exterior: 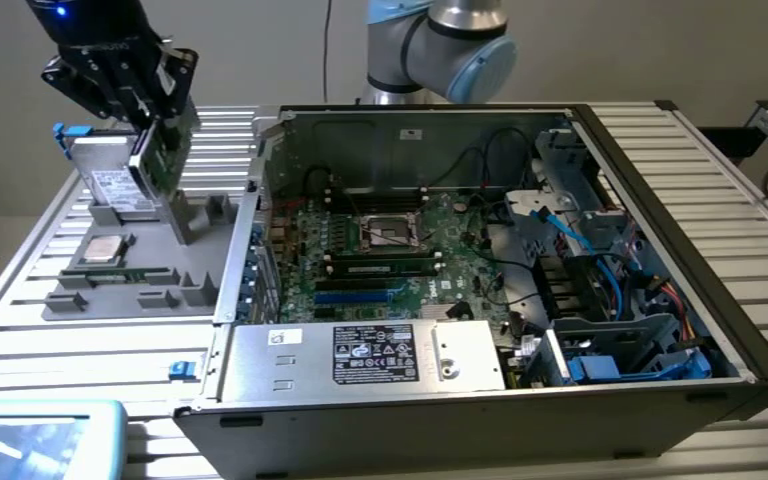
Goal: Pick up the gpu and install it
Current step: 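Pick up the gpu and move the gpu toward the slot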
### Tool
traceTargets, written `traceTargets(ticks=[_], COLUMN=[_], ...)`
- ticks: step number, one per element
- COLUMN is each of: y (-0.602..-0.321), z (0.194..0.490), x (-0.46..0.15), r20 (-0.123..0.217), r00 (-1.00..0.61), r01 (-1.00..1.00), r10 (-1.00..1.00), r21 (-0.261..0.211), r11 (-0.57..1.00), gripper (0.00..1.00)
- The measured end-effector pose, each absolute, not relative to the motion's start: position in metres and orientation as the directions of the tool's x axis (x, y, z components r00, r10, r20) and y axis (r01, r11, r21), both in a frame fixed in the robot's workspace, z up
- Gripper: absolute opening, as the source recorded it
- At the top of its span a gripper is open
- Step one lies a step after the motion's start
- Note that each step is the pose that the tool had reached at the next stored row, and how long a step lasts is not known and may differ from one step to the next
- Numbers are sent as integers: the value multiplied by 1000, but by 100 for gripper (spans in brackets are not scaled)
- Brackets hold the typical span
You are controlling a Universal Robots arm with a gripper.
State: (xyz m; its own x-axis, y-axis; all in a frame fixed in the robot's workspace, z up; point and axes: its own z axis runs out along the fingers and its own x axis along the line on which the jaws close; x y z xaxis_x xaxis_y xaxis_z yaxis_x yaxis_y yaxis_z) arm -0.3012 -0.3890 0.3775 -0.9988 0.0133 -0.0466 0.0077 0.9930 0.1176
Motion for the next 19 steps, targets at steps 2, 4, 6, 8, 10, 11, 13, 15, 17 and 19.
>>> traceTargets(ticks=[2,4,6,8,10,11,13,15,17,19], y=[-389,-389,-389,-390,-390,-390,-390,-390,-390,-390], z=[387,396,405,414,420,422,424,425,425,425], x=[-298,-291,-282,-273,-264,-259,-250,-241,-232,-223], r20=[-47,-47,-47,-46,-47,-47,-46,-46,-46,-46], r00=[-999,-999,-999,-999,-999,-999,-999,-999,-999,-999], r01=[8,8,8,8,8,8,8,8,8,8], r10=[14,14,14,14,14,14,14,14,15,15], r21=[118,118,119,121,123,125,129,133,134,134], r11=[993,993,993,993,992,992,992,991,991,991], gripper=[28,28,28,28,28,28,28,28,28,28])
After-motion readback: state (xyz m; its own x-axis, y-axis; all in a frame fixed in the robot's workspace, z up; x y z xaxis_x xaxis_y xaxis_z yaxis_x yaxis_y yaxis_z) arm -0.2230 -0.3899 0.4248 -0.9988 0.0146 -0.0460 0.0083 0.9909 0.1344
